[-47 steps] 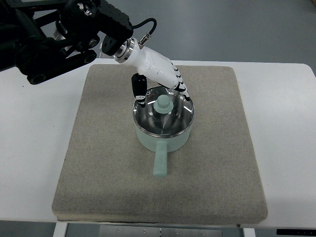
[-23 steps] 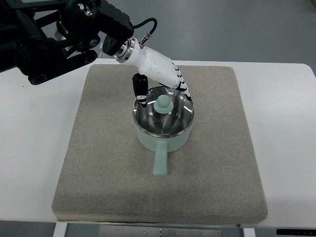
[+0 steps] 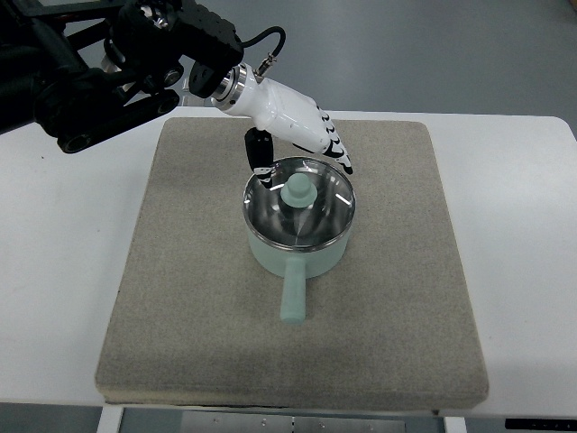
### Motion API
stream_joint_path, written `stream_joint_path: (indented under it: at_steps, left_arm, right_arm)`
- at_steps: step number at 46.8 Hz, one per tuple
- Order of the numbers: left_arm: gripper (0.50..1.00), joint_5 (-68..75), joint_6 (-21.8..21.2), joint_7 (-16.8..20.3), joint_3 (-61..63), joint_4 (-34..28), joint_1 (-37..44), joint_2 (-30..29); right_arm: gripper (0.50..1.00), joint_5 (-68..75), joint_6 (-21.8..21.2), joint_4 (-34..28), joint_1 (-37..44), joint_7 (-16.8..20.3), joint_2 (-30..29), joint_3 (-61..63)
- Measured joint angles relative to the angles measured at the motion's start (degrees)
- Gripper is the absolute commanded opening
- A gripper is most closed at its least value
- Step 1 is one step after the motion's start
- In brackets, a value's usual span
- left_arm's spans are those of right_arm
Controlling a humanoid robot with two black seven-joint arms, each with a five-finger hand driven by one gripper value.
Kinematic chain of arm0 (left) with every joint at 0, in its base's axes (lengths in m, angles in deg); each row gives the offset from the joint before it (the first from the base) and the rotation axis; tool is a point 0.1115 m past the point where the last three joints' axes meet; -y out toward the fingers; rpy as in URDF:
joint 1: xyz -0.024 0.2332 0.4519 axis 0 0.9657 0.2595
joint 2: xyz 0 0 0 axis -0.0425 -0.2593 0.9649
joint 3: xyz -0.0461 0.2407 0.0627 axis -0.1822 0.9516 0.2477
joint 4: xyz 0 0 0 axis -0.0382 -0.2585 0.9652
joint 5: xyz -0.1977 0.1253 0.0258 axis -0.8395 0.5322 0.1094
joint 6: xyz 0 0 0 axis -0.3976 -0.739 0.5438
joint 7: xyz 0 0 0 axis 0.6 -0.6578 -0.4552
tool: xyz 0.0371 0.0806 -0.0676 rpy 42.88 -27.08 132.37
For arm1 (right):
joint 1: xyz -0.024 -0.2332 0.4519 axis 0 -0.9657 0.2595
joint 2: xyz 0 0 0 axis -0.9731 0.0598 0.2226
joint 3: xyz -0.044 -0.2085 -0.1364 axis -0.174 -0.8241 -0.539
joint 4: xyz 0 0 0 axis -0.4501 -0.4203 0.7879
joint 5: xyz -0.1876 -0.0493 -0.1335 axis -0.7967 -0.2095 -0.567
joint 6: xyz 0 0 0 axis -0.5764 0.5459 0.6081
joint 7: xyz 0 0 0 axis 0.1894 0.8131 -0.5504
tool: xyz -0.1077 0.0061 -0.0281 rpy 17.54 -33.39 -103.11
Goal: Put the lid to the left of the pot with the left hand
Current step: 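Close the left hand on the lid rim and knob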
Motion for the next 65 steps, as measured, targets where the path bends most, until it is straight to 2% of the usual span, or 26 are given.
stream_joint_path:
  at_steps: [23,27,29,32,38,42,60,62,65]
  left_arm:
    - [0.984,-0.31,0.25,0.0,0.01,0.07,-0.01,0.48]
    - [0.943,-0.31,0.37,0.0,0.0,0.07,0.0,0.61]
    - [0.941,-0.31,0.37,0.0,0.0,0.12,0.04,0.62]
    - [0.892,-0.3,0.37,0.0,0.0,0.22,0.08,0.62]
    - [0.827,-0.27,0.37,0.0,0.02,0.24,0.09,0.62]
    - [0.808,-0.22,0.37,0.0,0.05,0.24,0.09,0.62]
    - [0.808,-0.48,0.49,0.0,0.05,0.24,0.19,0.62]
    - [0.797,-0.68,0.56,0.0,0.04,0.24,0.19,0.62]
    - [0.748,-0.98,0.59,0.0,0.03,0.29,0.19,0.62]
  right_arm:
    - [0.921,0.0,0.02,0.0,0.0,0.0,0.0,0.03]
    - [0.921,0.0,0.02,0.0,0.0,-0.01,0.0,0.01]
    - [0.921,0.0,0.02,0.0,-0.02,0.0,0.0,0.02]
    - [0.921,0.0,0.02,0.0,-0.01,0.0,0.0,0.02]
    - [0.921,0.0,0.0,-0.03,-0.01,0.0,0.0,0.02]
    - [0.921,0.0,-0.01,-0.02,-0.01,0.0,0.0,0.01]
    - [0.921,0.0,0.0,-0.01,-0.01,0.0,0.0,0.01]
    - [0.921,0.0,0.0,0.0,-0.01,0.0,0.0,0.01]
    - [0.921,0.0,0.01,0.0,-0.01,0.0,0.0,0.01]
